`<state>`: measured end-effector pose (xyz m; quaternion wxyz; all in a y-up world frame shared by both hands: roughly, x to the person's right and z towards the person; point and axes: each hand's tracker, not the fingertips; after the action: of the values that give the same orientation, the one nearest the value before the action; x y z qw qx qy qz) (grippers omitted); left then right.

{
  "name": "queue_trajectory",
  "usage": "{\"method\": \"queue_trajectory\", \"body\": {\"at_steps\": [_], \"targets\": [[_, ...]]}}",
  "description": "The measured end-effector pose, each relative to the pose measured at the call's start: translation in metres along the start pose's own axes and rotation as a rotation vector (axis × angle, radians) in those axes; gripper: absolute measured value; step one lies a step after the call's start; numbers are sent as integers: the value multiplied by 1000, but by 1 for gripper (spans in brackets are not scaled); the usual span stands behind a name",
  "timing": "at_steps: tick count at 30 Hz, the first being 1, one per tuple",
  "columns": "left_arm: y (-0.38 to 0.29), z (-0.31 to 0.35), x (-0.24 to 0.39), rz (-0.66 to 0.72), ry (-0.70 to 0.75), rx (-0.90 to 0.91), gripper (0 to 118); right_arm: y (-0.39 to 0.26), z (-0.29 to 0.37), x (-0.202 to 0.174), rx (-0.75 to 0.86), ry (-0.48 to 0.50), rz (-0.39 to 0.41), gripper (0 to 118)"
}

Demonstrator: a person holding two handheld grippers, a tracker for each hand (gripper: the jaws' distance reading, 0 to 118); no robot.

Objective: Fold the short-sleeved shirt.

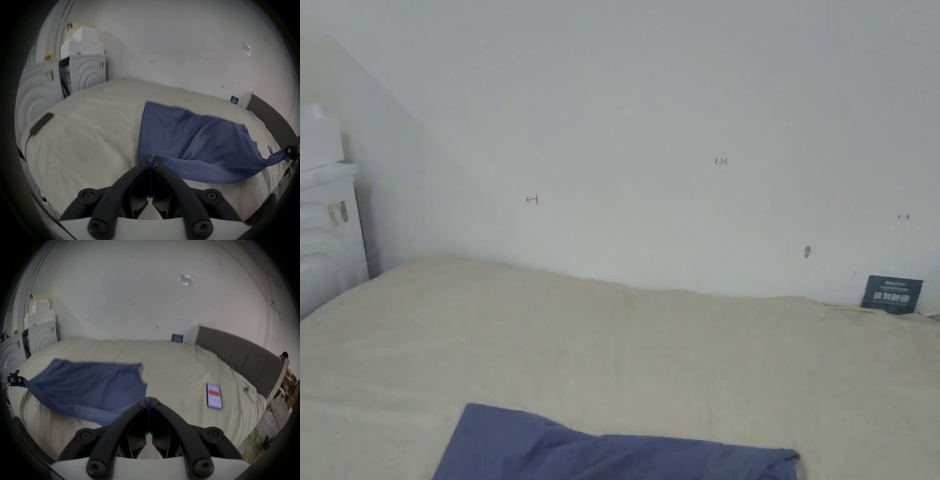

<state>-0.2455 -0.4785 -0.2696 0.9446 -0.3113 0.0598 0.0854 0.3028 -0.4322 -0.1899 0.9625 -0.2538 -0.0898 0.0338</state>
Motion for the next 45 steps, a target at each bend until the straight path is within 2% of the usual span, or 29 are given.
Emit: {"method": "queue_trajectory", "body": {"at_steps": [1, 6, 9, 11, 12, 14, 15, 16, 17, 18, 26, 27, 28, 29, 30, 33, 34, 35, 38, 39, 43, 45], "targets": [[-7, -5, -2, -5, 7, -21, 0, -11, -4, -4, -35, 8, -15, 0], [-28, -31, -16, -31, 18, -78, 0, -44, -29, -21, -148, -11, 20, 1], [-28, -39, -23, -27, 15, -79, 7, -53, -43, -26, -190, -20, 12, 2], [-25, -39, -27, -19, 12, -73, 17, -54, -47, -30, -216, -22, 23, 5], [-22, -37, -29, -10, 18, -69, 26, -53, -46, -31, -224, -17, 21, 10], [-16, -31, -35, 9, 28, -67, 48, -47, -39, -31, -217, -8, 4, 31], [-14, -29, -36, 21, 39, -53, 52, -42, -36, -32, -201, -6, -3, 36], [-10, -23, -39, 36, 49, -26, 52, -36, -33, -32, -188, -3, -5, 36], [-7, -18, -41, 54, 49, 13, 64, -33, -31, -31, -173, -1, -7, 52], [-3, -12, -42, 65, 48, 43, 68, -27, -28, -31, -148, 13, -12, 60], [28, 19, -15, 20, 68, 229, 63, 21, -12, -49, 74, 59, -72, 58], [32, 20, -9, 3, 56, 245, 57, 26, -11, -52, 89, 69, -74, 47], [36, 21, -3, -13, 45, 254, 49, 30, -10, -56, 114, 81, -78, 30], [38, 21, 2, -26, 27, 261, 38, 32, -11, -59, 126, 86, -72, 7], [40, 21, 8, -37, 20, 261, 22, 34, -10, -64, 144, 84, -61, 1], [36, 21, 1, -63, 13, 265, 0, 38, -9, -75, 149, 125, -57, 0], [35, 21, 1, -69, 8, 266, 0, 38, -9, -79, 148, 133, -60, 0], [12, 66, 47, -72, 4, 261, 0, 37, -9, -83, 142, 136, -56, 0], [7, 63, 44, -59, -37, 183, 0, 32, -12, -93, 137, 148, -59, 0], [0, 69, 72, -56, -32, 157, 0, 31, -13, -95, 128, 153, -63, 0], [-3, 57, 78, -15, -76, 18, 0, 27, -20, -105, 78, 169, -72, 0], [7, 42, 74, -2, -51, -3, 0, 26, -25, -109, 63, 177, -69, 0]]}}
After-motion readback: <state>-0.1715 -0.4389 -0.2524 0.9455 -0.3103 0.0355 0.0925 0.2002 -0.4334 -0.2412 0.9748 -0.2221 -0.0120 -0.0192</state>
